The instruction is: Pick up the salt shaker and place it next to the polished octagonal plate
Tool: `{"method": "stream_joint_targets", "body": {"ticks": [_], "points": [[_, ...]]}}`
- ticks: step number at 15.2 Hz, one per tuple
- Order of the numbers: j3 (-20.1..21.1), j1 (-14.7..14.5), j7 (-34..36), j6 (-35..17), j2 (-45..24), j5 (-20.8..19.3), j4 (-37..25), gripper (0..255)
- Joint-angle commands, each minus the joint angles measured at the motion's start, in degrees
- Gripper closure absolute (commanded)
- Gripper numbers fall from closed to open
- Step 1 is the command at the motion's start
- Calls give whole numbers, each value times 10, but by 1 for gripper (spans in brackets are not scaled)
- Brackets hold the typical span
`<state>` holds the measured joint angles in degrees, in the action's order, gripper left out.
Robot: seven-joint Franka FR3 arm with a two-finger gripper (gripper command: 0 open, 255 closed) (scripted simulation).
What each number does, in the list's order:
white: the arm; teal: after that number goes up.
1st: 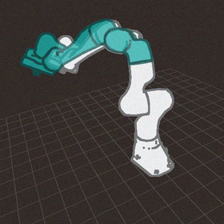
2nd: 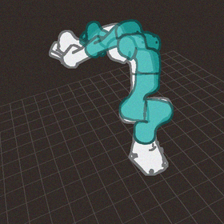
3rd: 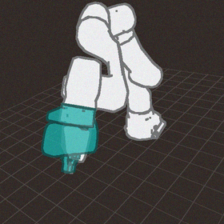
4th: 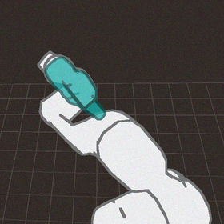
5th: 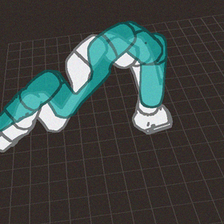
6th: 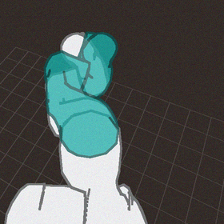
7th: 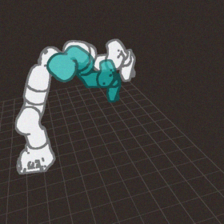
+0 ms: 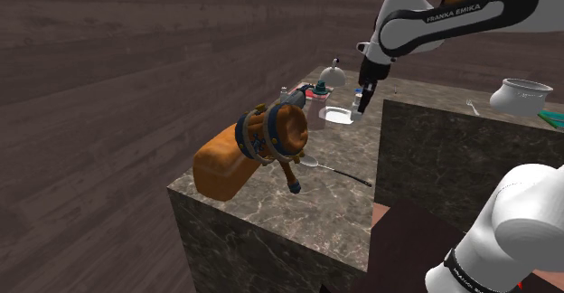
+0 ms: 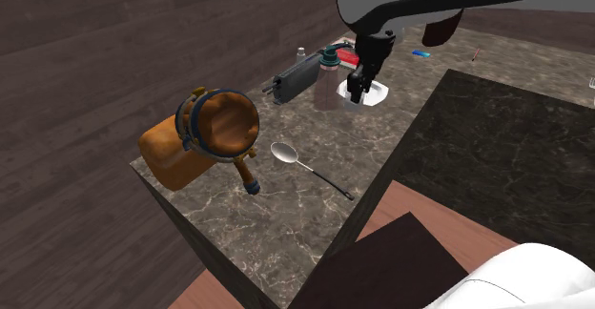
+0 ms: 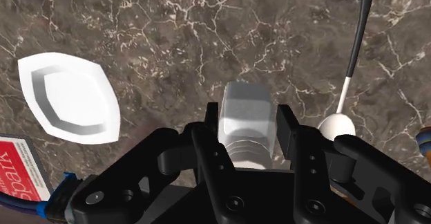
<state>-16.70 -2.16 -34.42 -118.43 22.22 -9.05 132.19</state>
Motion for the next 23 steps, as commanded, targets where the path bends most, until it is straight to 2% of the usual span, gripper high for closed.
{"method": "stream_joint_targets", "body": {"ticks": [1, 7, 14, 19, 23], "points": [[-22, 5, -31, -2, -27, 4, -28, 255], [-84, 17, -125, -5, -123, 40, -123, 255], [-138, 50, -244, 16, -260, 123, -266, 255], [-153, 102, -321, 55, -374, 195, -399, 255], [-149, 168, -368, 107, -479, 252, -541, 255]]}}
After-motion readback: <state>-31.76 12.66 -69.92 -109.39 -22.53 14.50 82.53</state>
